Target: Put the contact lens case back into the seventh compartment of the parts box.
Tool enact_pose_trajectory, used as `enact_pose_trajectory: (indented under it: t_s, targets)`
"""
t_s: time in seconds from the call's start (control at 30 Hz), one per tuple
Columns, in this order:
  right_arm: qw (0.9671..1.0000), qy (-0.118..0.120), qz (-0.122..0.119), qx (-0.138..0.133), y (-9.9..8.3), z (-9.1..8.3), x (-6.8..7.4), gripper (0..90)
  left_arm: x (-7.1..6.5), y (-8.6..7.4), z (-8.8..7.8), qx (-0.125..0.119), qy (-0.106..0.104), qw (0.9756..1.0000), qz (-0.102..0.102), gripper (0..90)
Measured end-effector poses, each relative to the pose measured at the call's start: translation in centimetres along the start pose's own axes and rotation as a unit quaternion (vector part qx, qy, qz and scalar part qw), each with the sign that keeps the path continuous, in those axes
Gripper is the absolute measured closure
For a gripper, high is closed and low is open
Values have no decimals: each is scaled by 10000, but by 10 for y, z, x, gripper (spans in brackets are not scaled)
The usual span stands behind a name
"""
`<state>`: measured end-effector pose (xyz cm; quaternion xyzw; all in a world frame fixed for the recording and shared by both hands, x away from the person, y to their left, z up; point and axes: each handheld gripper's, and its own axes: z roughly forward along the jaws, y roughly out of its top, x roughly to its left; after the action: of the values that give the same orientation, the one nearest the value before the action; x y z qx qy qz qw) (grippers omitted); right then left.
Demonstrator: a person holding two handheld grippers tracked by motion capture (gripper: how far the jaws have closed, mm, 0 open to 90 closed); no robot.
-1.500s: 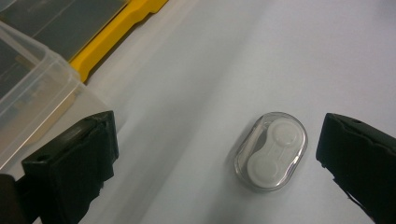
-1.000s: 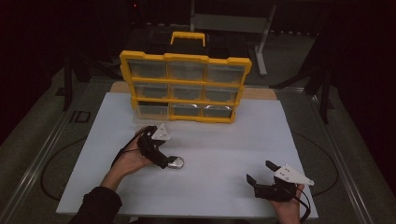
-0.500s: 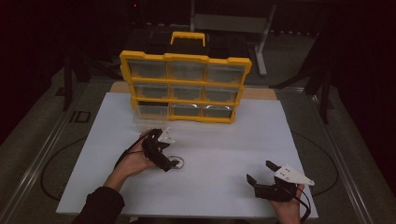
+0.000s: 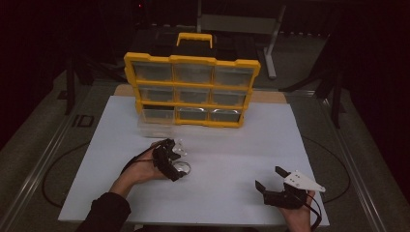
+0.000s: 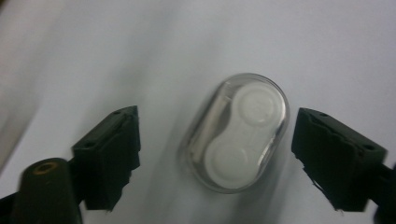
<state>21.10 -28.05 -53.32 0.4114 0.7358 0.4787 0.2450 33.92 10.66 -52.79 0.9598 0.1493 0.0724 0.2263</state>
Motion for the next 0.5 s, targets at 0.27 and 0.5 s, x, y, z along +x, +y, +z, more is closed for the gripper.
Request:
enact_pose_trajectory:
  t_s: [0.27, 0.5]
  targets:
    - [10000, 8, -9, 11, 0, 0, 0, 83, -1, -1, 6, 137, -230, 9996, 100, 412]
    - [10000, 11, -29, 10, 0, 1, 0, 83, -2, -2, 6, 119, -320, 9994, 112, 494]
